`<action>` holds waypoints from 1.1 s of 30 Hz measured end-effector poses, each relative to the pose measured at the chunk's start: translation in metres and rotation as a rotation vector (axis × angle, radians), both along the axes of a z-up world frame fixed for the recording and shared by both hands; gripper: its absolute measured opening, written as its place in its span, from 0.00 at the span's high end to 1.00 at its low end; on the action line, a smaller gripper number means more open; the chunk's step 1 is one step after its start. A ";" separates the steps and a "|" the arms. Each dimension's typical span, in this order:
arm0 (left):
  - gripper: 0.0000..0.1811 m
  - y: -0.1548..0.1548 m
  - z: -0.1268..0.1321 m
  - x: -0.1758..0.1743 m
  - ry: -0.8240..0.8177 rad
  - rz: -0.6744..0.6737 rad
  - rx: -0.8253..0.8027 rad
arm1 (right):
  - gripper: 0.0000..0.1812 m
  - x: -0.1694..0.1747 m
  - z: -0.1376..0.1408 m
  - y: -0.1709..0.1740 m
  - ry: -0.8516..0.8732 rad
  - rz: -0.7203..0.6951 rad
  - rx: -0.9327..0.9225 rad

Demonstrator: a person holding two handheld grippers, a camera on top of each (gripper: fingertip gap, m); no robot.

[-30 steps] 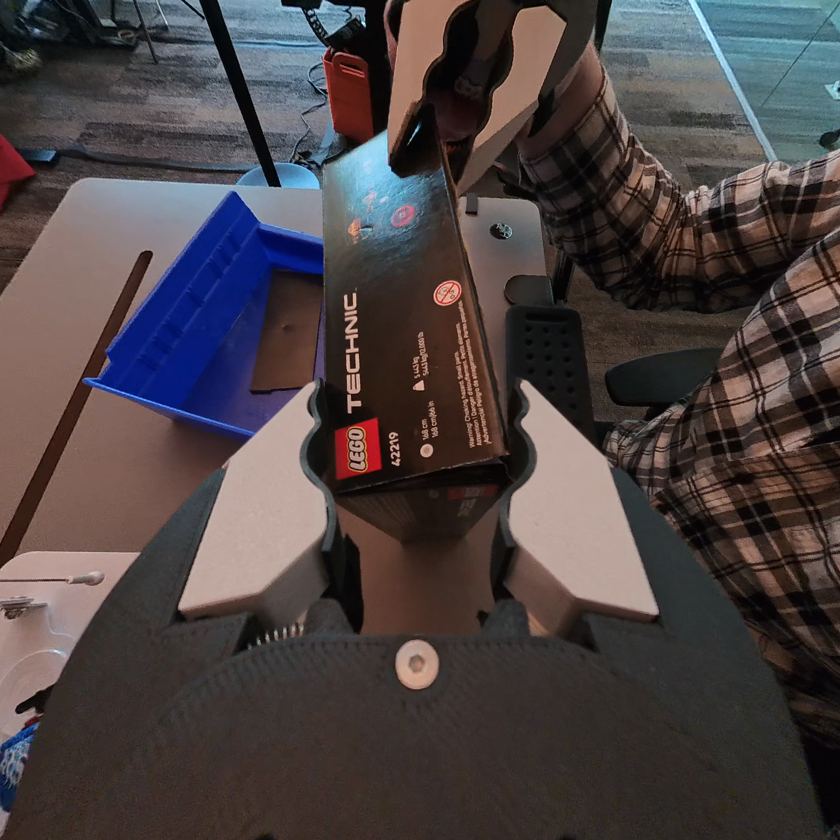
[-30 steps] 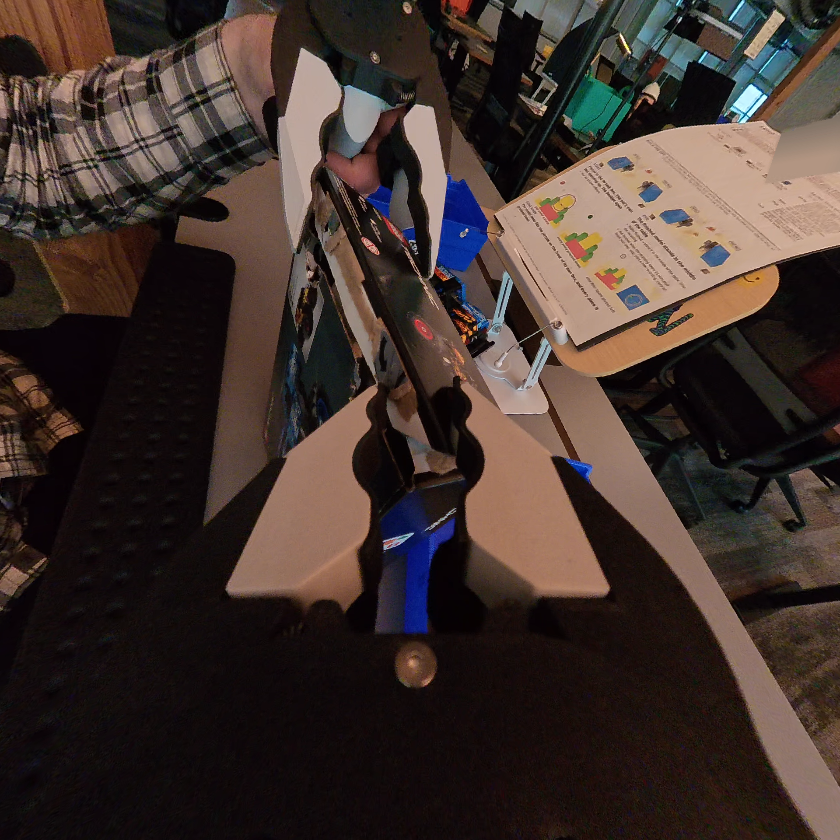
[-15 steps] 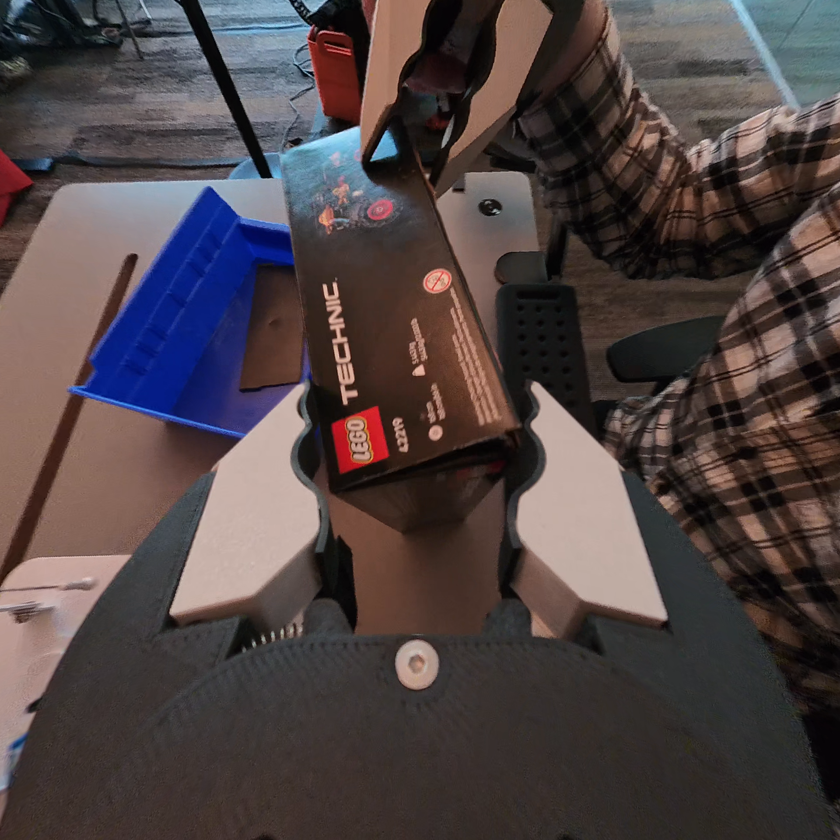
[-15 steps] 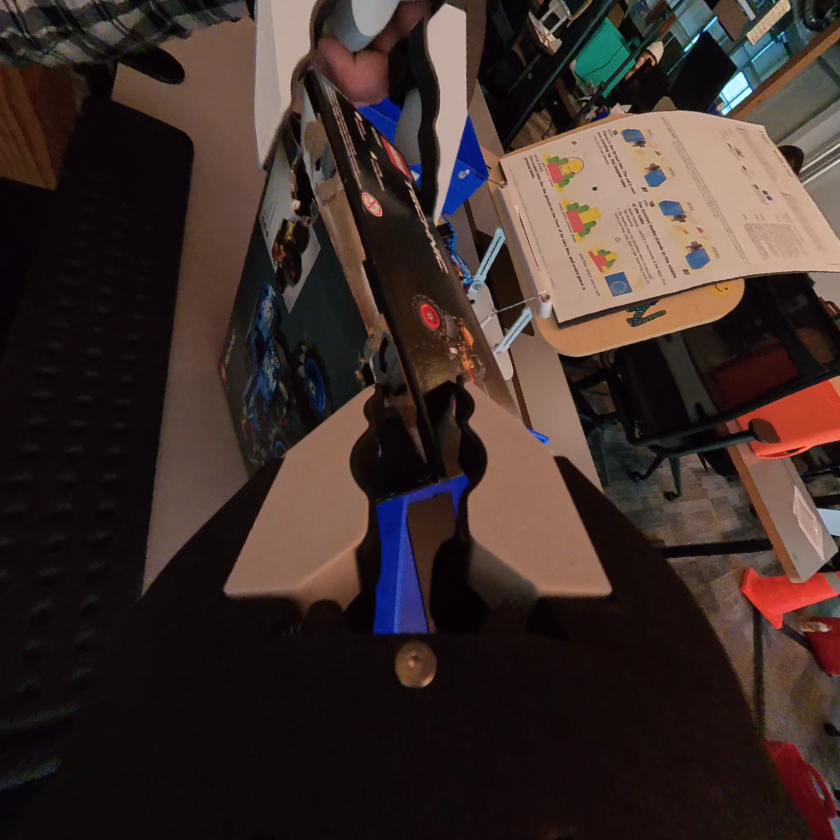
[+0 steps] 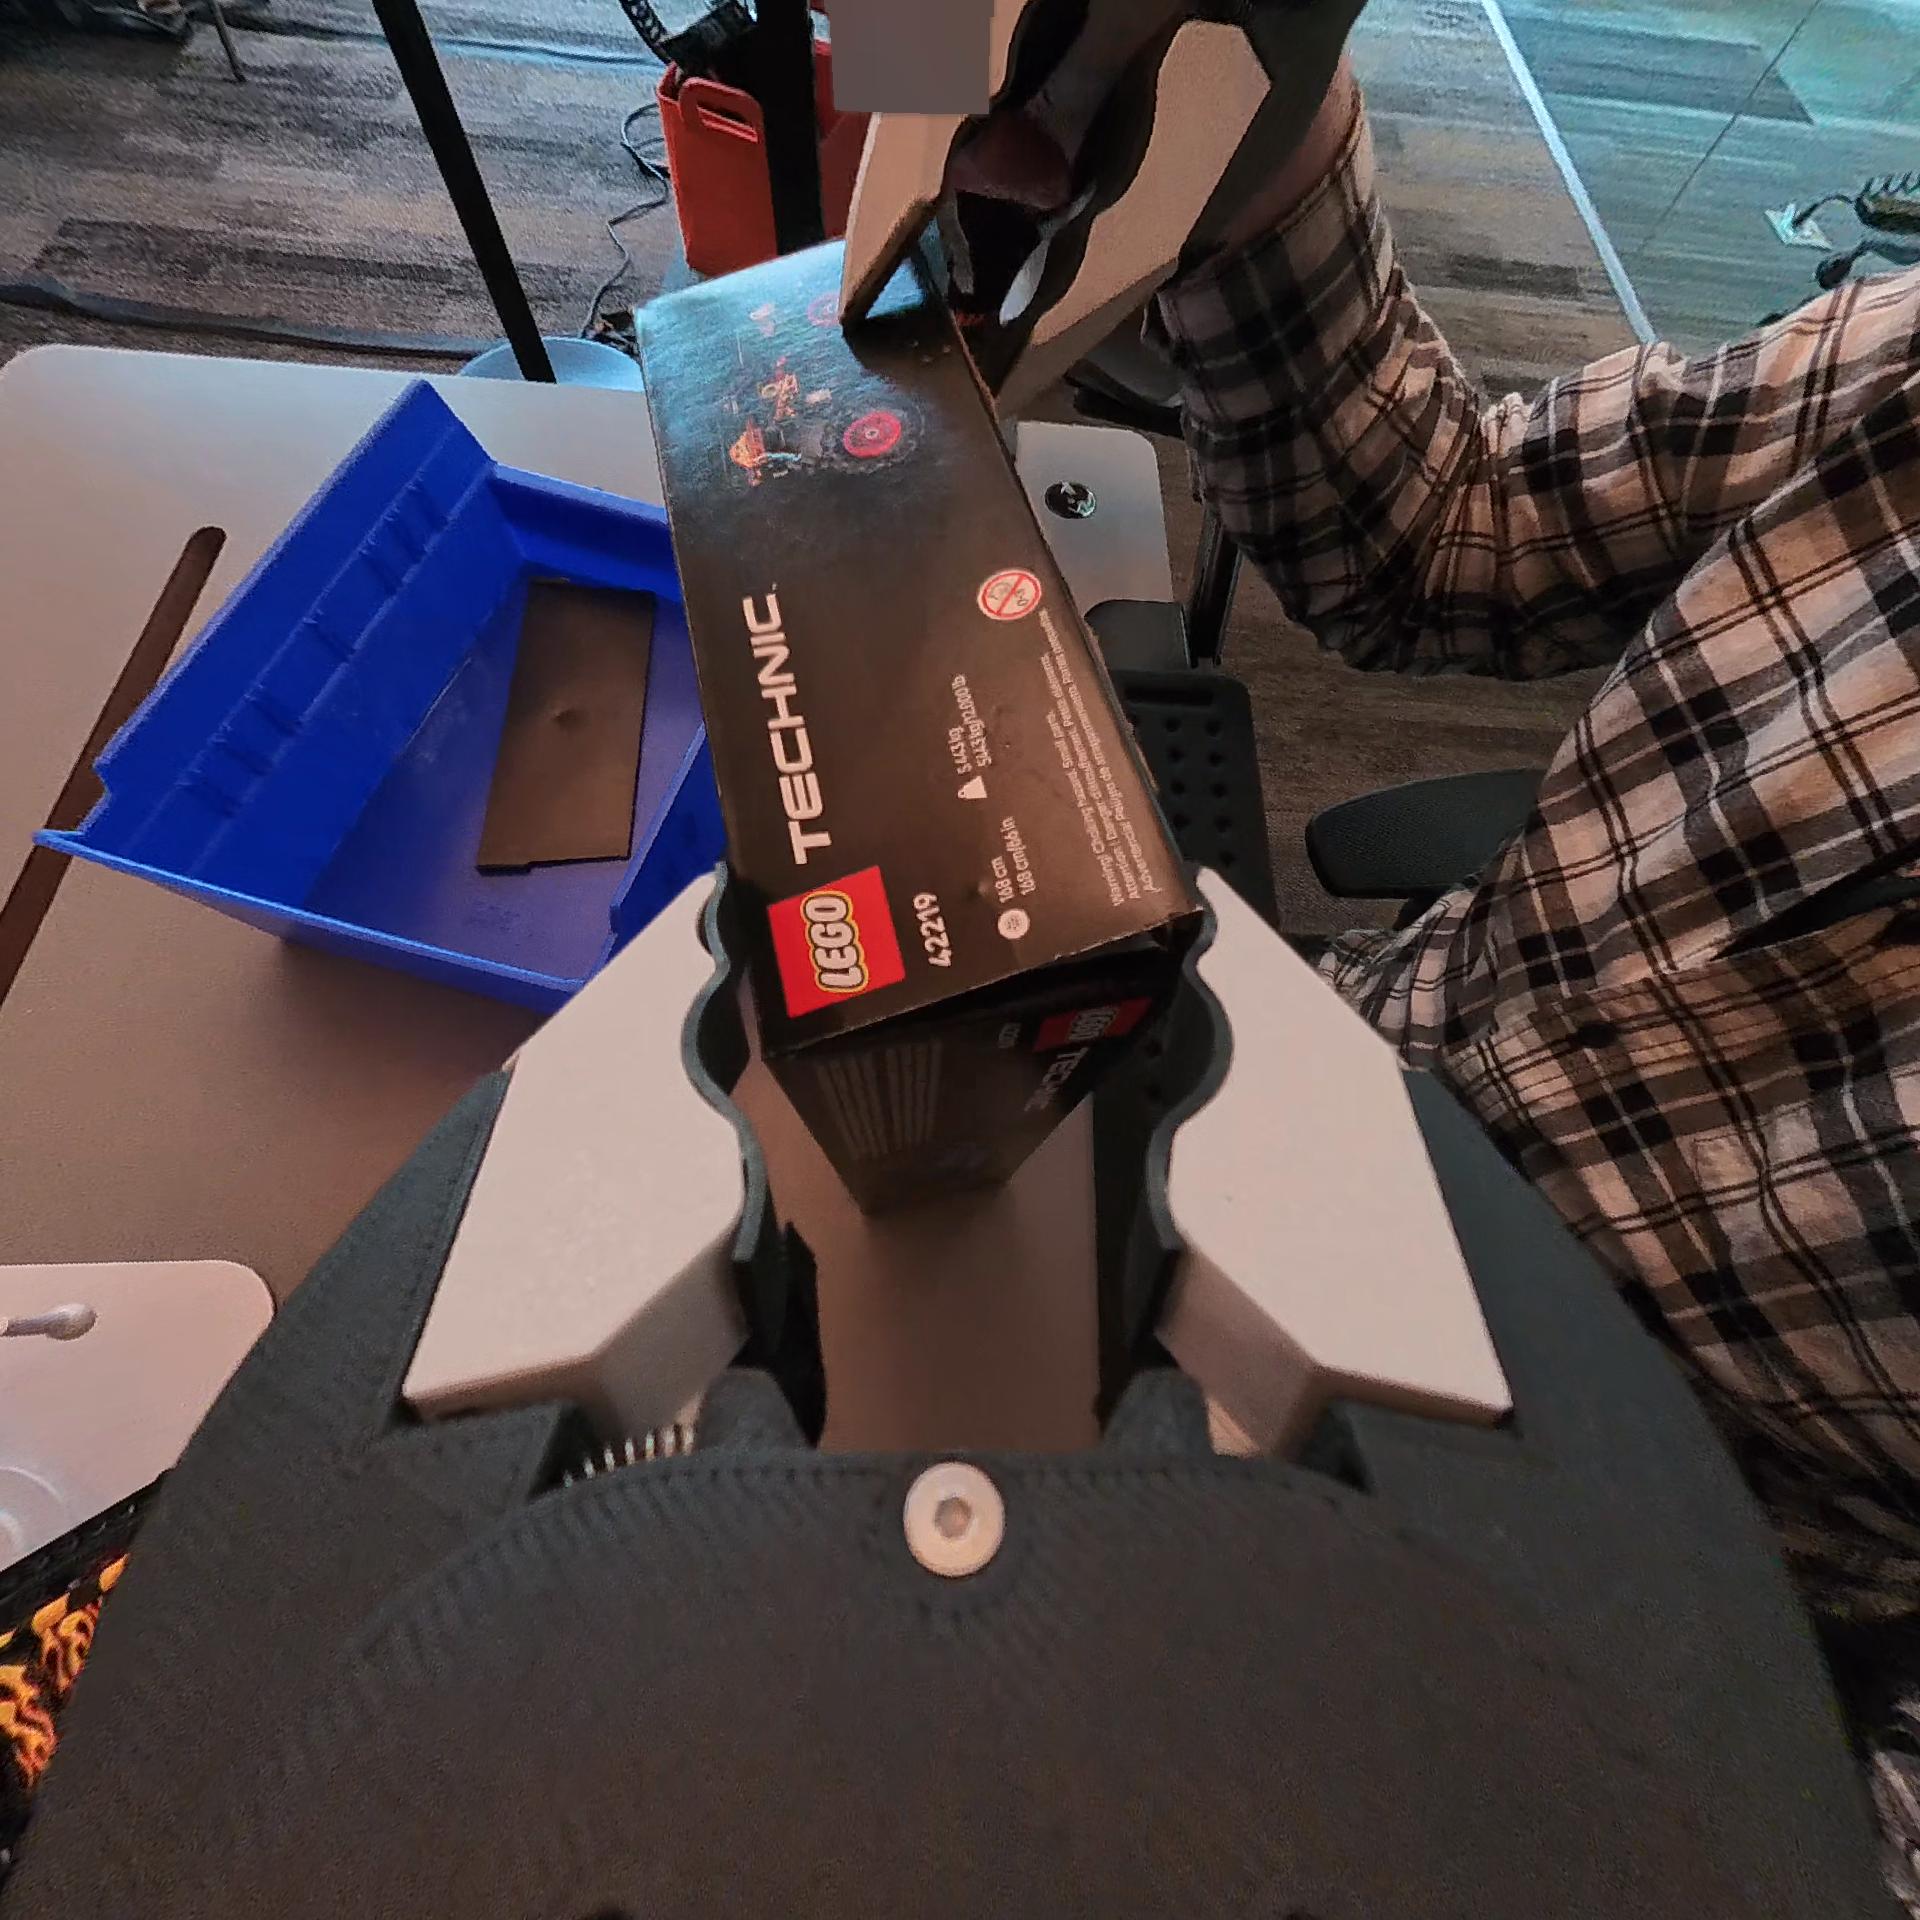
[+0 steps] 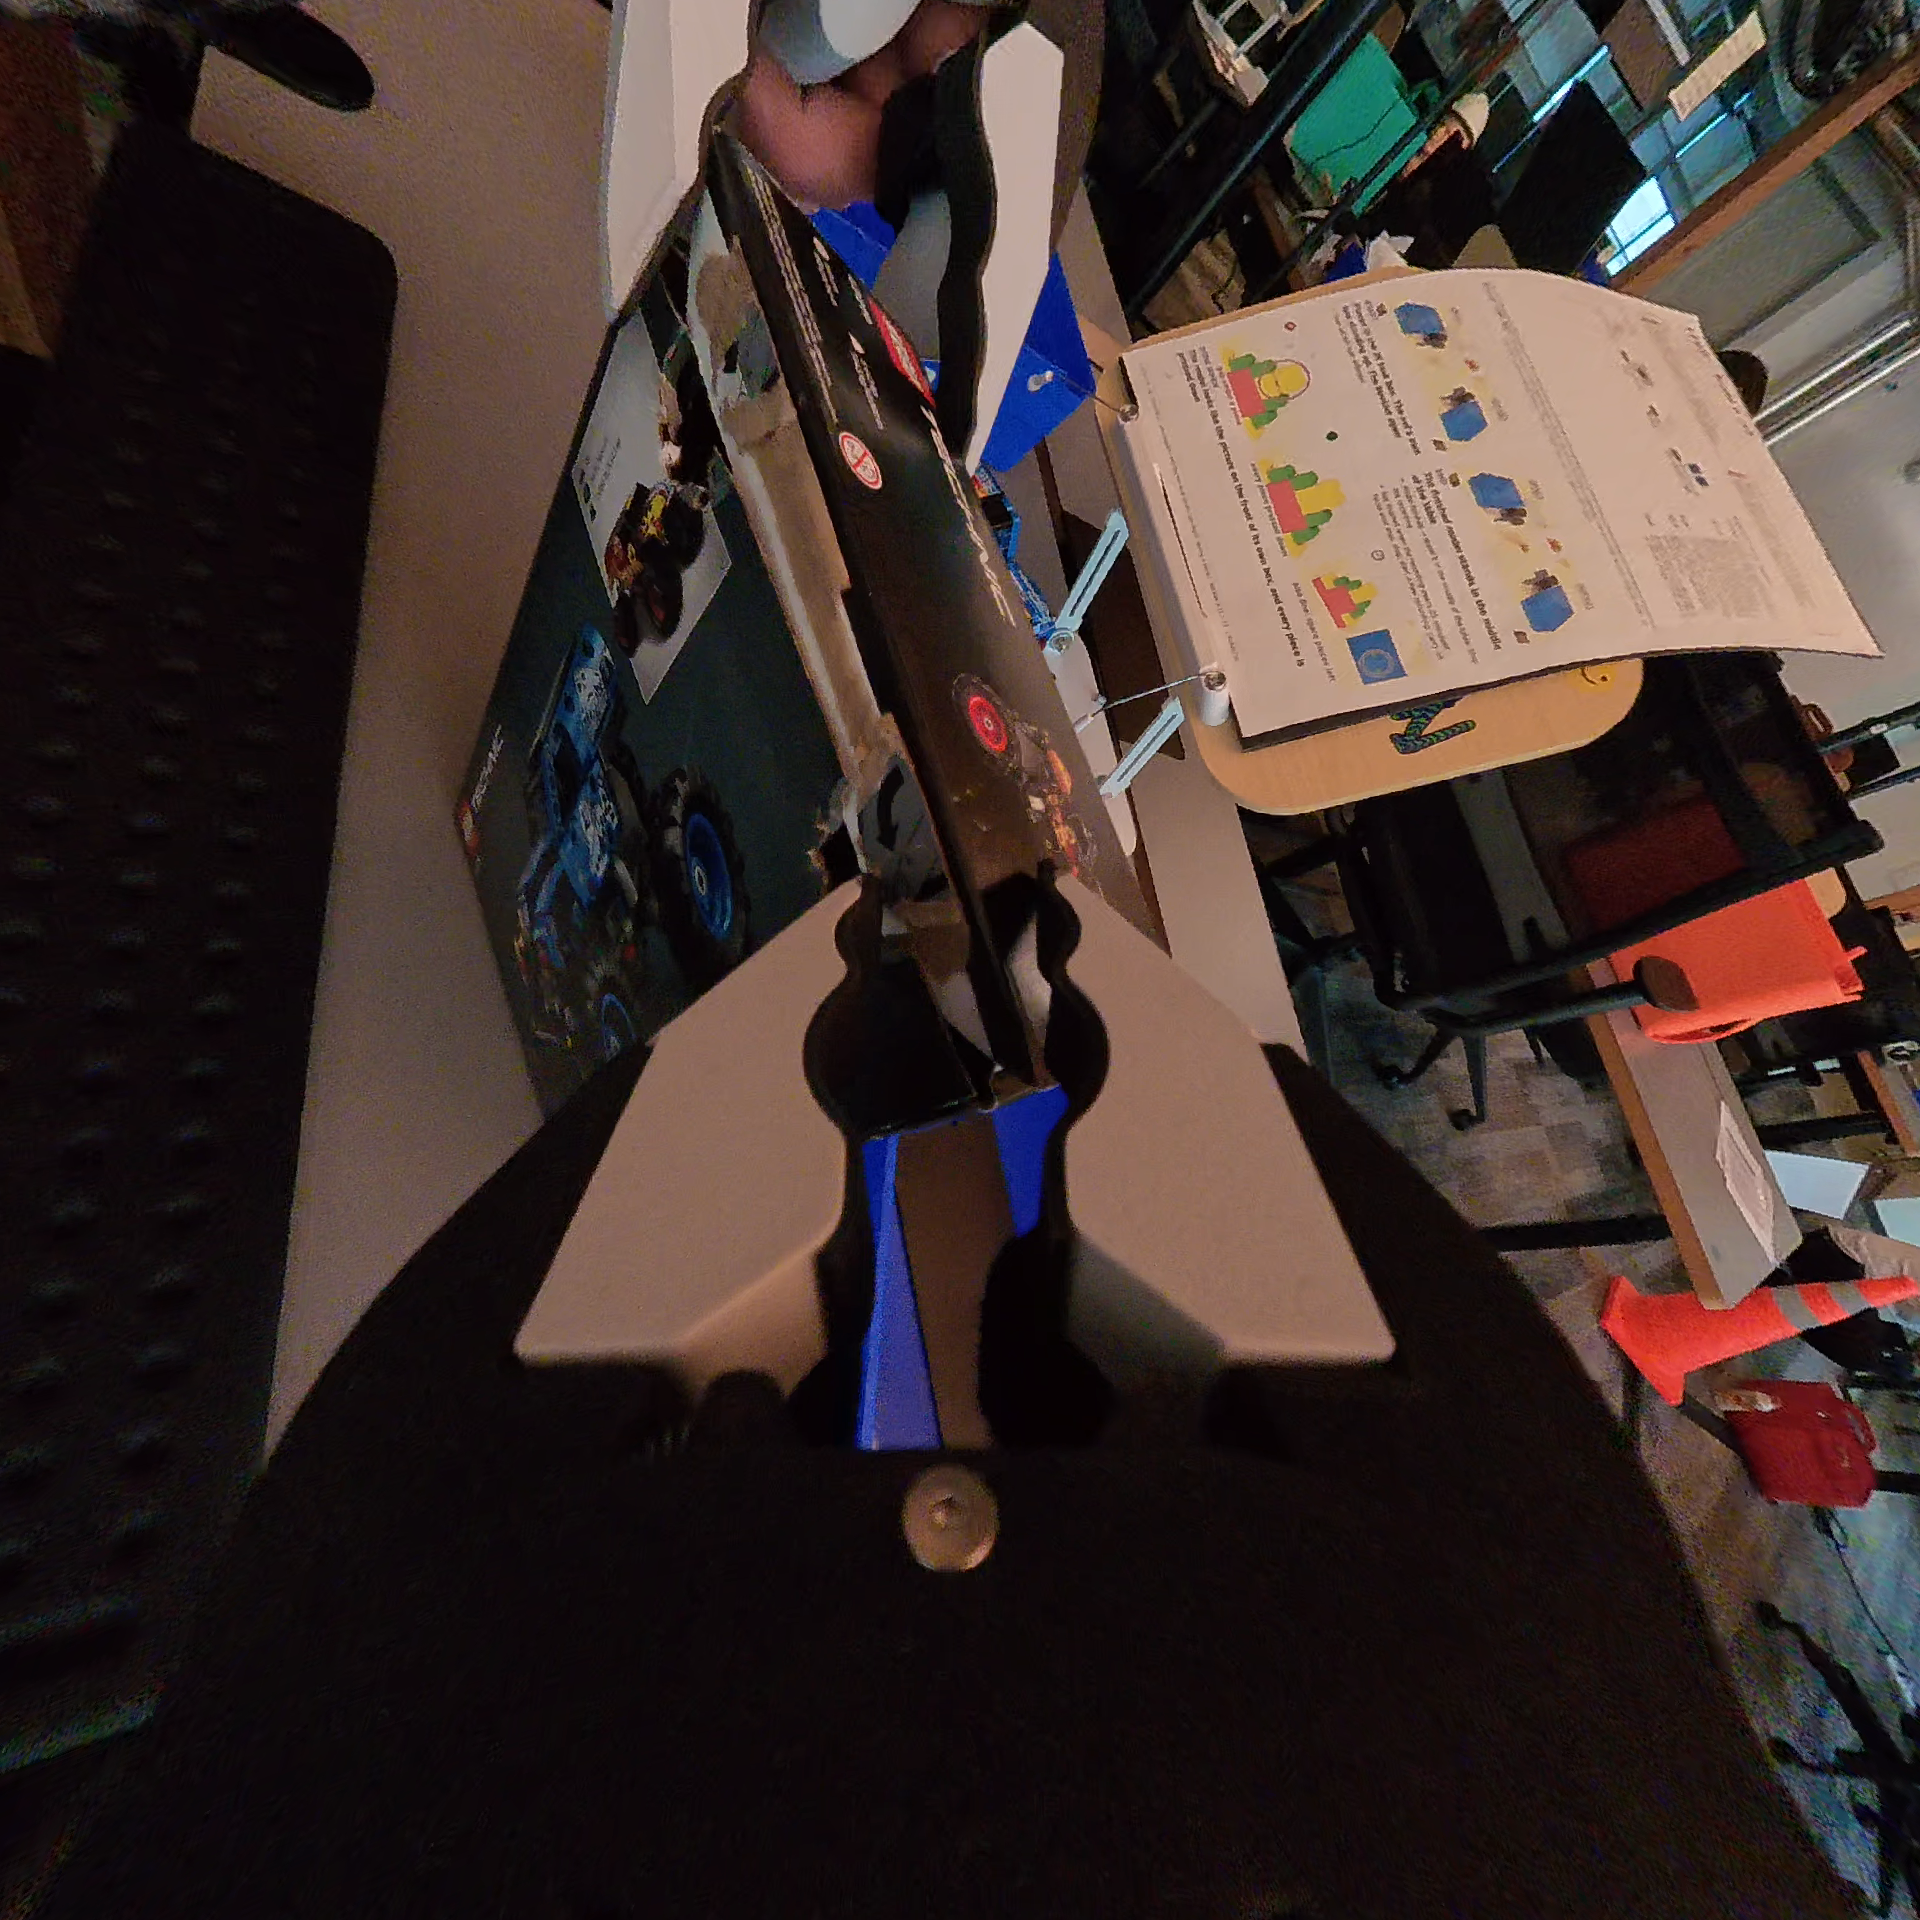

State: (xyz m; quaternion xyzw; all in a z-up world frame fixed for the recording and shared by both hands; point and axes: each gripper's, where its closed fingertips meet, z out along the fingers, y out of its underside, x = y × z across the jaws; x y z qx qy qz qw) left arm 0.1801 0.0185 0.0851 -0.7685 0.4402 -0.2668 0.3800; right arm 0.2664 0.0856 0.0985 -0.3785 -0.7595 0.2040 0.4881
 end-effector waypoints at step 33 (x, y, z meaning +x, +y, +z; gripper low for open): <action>0.76 -0.049 -0.003 0.041 0.340 -0.065 0.649 | 0.85 0.002 -0.011 -0.002 -0.004 -0.013 0.054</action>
